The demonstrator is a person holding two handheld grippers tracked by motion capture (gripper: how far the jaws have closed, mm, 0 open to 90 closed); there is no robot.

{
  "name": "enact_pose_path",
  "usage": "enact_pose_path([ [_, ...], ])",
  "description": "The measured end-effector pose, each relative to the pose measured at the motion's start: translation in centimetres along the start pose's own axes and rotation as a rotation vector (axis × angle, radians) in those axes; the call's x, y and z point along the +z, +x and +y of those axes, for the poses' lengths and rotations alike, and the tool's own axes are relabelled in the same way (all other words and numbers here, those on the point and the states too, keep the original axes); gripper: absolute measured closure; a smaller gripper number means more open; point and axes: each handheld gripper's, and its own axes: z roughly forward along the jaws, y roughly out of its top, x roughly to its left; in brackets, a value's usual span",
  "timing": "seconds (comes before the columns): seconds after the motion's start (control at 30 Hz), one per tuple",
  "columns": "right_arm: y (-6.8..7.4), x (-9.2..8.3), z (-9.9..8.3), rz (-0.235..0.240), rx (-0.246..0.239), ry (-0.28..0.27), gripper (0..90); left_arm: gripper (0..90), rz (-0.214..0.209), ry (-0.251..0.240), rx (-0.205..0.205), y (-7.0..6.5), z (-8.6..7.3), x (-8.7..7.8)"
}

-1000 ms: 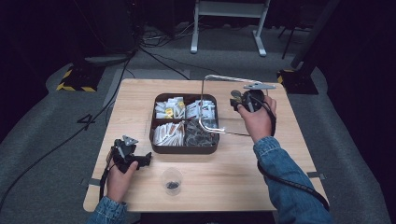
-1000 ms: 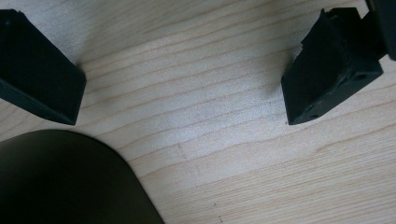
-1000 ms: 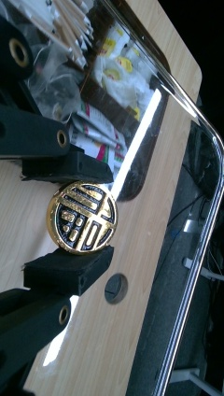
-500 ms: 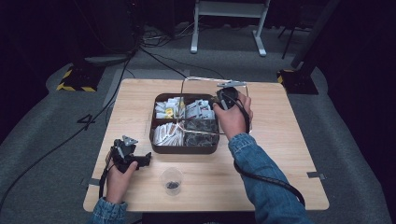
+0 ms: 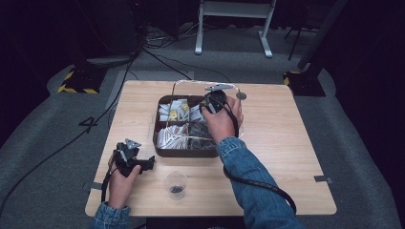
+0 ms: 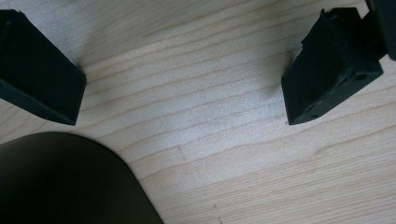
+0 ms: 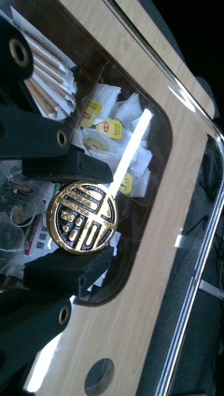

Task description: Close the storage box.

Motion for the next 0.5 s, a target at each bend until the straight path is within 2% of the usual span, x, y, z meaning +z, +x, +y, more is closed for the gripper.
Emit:
enact_pose_path([
  [0.13,0.6,0.3,-0.1,-0.008,0.003,0.008,59.1,0.2,-0.002,0.001,0.001,0.0,0.0,0.0],
  [0.5,2.7,1.6,-0.1,0.008,0.010,0.006,59.1,0.2,-0.003,0.000,0.000,0.0,0.0,0.0],
])
